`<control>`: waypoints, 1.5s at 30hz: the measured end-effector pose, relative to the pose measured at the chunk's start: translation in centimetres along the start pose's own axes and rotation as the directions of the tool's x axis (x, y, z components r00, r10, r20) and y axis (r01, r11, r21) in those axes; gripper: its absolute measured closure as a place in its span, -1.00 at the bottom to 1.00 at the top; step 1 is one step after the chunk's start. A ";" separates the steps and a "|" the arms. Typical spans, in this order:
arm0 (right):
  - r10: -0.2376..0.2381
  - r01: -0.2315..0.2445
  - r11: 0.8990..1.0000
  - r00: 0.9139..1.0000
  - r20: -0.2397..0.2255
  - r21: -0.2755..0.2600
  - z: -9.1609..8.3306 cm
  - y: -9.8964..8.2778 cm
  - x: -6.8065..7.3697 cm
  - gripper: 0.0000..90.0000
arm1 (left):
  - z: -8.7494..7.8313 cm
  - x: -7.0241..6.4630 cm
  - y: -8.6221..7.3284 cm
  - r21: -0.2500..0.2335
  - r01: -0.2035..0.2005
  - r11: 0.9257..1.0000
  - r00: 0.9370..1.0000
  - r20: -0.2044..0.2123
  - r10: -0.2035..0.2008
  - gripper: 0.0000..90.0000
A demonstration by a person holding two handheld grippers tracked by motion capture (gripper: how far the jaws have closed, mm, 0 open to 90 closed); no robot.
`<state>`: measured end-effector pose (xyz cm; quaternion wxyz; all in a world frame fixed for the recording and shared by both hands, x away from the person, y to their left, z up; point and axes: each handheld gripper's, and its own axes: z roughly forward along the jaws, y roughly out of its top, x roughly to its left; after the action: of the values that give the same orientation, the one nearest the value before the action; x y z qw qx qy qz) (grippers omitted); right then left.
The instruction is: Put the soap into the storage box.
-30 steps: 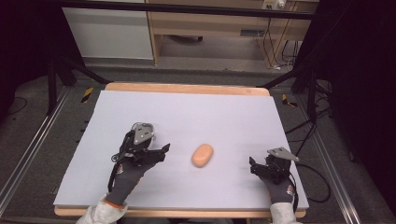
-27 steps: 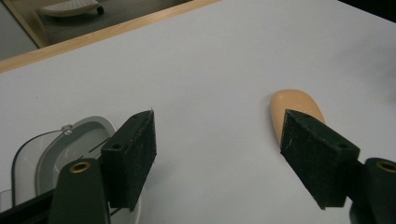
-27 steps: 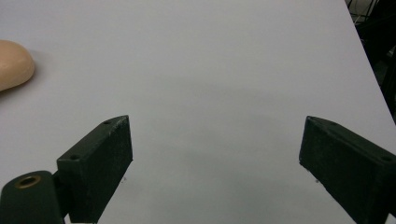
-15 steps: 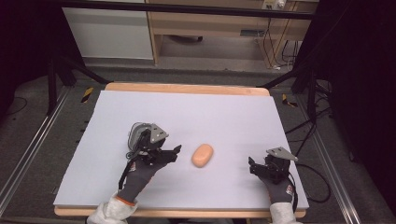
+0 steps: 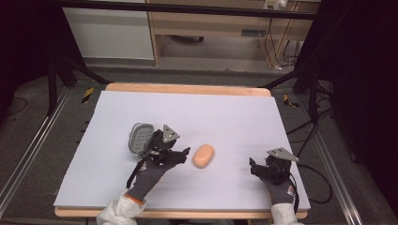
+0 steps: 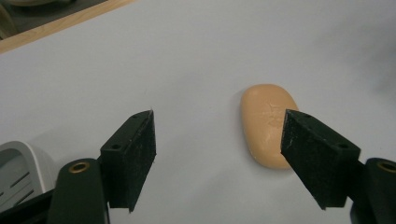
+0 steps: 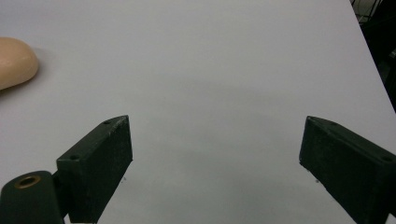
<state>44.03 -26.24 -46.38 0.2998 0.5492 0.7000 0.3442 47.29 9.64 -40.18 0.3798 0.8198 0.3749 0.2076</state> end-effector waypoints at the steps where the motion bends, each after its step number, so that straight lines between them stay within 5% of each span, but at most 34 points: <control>1: 0.000 0.000 1.000 1.000 -0.001 -0.001 0.0 0.0 0.0 -0.79 | 0.1 -0.1 0.1 0.005 -0.004 1.000 1.000 -0.001 0.004 -0.43; 45: 0.001 -0.001 1.000 1.000 -0.010 0.003 0.1 0.0 0.1 -0.79 | 5.5 -3.2 1.3 0.108 -0.046 0.993 0.997 0.060 0.039 -0.45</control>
<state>44.02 -26.10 -46.44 0.2954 0.5483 0.7017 0.3459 49.30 4.00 -42.82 0.3406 0.8528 0.3569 0.1711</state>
